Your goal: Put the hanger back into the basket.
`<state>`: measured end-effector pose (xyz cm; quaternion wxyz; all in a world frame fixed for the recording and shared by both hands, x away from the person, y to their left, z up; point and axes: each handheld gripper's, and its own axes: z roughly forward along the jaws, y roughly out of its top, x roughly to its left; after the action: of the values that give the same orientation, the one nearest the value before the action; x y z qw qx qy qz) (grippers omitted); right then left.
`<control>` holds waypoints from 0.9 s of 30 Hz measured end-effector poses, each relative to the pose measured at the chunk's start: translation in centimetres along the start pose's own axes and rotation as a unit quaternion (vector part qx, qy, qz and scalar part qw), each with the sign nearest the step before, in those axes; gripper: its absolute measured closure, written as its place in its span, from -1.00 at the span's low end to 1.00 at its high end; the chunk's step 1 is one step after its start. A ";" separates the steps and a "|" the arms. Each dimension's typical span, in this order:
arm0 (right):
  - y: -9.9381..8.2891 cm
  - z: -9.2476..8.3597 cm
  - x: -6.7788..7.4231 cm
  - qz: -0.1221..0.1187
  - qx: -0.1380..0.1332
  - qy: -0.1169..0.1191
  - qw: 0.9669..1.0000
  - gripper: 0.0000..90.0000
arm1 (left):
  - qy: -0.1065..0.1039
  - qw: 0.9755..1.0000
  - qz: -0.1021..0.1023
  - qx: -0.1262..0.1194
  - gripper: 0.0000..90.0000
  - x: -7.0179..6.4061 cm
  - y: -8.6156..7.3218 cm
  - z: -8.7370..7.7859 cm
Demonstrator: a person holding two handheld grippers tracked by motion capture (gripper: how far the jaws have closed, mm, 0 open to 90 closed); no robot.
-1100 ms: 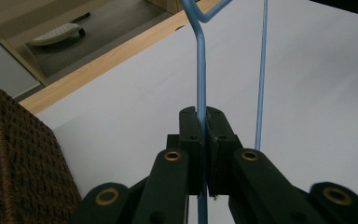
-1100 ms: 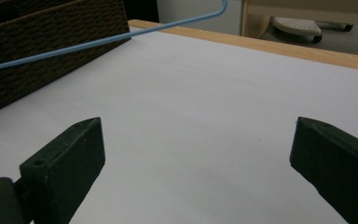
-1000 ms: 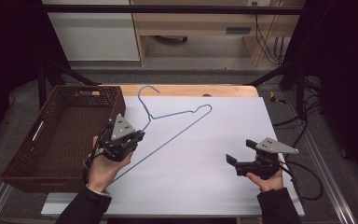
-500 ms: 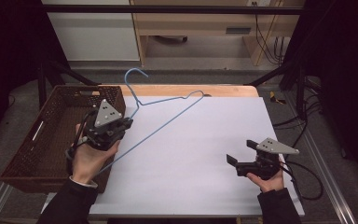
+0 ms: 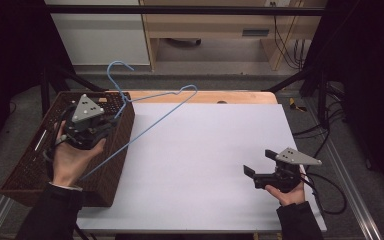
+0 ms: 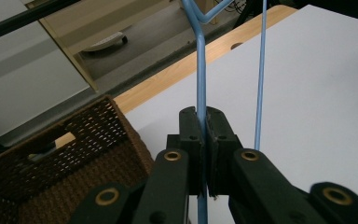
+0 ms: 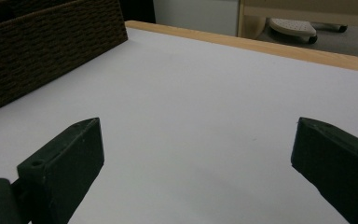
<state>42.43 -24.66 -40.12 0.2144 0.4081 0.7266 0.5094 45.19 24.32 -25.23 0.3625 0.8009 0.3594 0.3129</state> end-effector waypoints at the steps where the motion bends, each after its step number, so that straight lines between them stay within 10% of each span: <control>1: 0.0 0.0 0.0 -0.001 0.001 0.000 1.000 -0.93 | 0.003 1.000 -0.004 -0.003 0.93 0.3 -0.1 -0.1; 27: 0.0 0.0 -0.1 -0.003 0.003 -0.001 1.000 -0.94 | 0.072 0.996 -0.050 0.006 0.93 8.5 -4.0 -2.2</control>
<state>42.47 -24.76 -40.14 0.2153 0.4073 0.7291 0.5060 46.78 33.81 -25.20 0.3458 0.7597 0.4258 0.3493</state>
